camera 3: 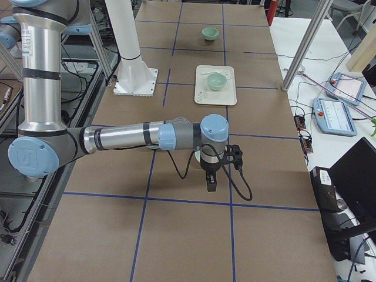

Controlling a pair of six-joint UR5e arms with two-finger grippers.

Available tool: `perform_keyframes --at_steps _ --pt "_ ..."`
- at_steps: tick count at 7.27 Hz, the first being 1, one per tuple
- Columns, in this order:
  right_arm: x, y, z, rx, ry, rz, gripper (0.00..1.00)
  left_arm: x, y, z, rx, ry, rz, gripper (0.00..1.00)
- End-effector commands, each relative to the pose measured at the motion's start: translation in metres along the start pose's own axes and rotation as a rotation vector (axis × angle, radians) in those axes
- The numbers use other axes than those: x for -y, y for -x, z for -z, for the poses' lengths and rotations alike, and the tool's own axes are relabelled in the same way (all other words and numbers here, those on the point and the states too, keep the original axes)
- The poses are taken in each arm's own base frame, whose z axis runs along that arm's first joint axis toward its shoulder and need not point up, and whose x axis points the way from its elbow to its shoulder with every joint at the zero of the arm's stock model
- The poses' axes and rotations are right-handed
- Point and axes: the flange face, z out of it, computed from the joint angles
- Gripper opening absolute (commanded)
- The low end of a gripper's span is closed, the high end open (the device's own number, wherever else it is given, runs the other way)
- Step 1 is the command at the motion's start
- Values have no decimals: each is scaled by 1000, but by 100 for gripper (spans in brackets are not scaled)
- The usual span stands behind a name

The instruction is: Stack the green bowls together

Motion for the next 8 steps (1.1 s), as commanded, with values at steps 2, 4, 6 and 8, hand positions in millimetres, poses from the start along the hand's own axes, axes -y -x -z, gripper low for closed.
perform_keyframes --at_steps 2,4,6,8 --pt "1 3 1 1 -4 6 100 1 -8 -8 0 14 -14 100" --pt "14 15 14 -1 -104 94 100 22 -38 -13 -6 20 -68 100" --pt "24 26 3 6 -162 183 100 62 -65 0 -9 -18 -127 100" --pt "44 21 -21 71 -121 103 100 81 -84 15 -21 -61 -169 100"
